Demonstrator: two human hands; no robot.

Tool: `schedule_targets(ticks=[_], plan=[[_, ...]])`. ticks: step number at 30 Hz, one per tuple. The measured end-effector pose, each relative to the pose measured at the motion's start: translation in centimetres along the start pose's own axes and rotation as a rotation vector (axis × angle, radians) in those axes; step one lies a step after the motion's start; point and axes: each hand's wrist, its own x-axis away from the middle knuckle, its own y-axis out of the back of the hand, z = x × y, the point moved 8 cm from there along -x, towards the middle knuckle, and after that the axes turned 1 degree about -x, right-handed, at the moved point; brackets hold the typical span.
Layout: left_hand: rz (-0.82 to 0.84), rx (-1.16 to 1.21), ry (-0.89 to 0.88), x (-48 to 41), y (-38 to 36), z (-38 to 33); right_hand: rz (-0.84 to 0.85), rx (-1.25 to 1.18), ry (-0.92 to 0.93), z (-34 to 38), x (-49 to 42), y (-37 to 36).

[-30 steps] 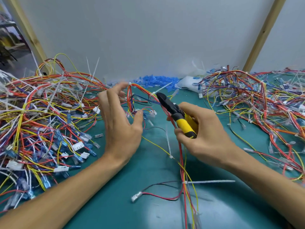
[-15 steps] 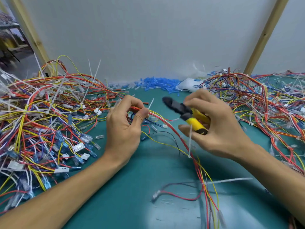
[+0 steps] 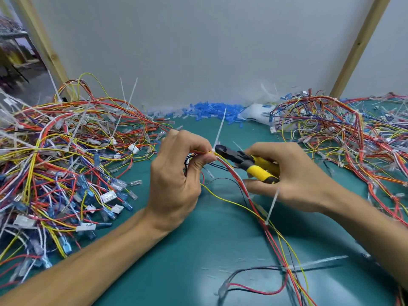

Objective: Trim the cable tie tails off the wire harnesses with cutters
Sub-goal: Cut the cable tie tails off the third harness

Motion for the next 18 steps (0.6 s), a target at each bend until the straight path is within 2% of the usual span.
schedule_targets(ticks=[6, 12, 18], plan=[[0.007, 0.005, -0.016, 0.0, -0.3, -0.3, -0.001, -0.156, -0.019, 0.0, 0.1, 0.5], [0.005, 0.026, -0.007, 0.1, -0.3, -0.3, -0.012, -0.019, 0.035, 0.6, 0.0, 0.6], [0.056, 0.104, 0.133, 0.4, -0.4, 0.9, 0.001, -0.075, -0.038, 0.2, 0.2, -0.2]])
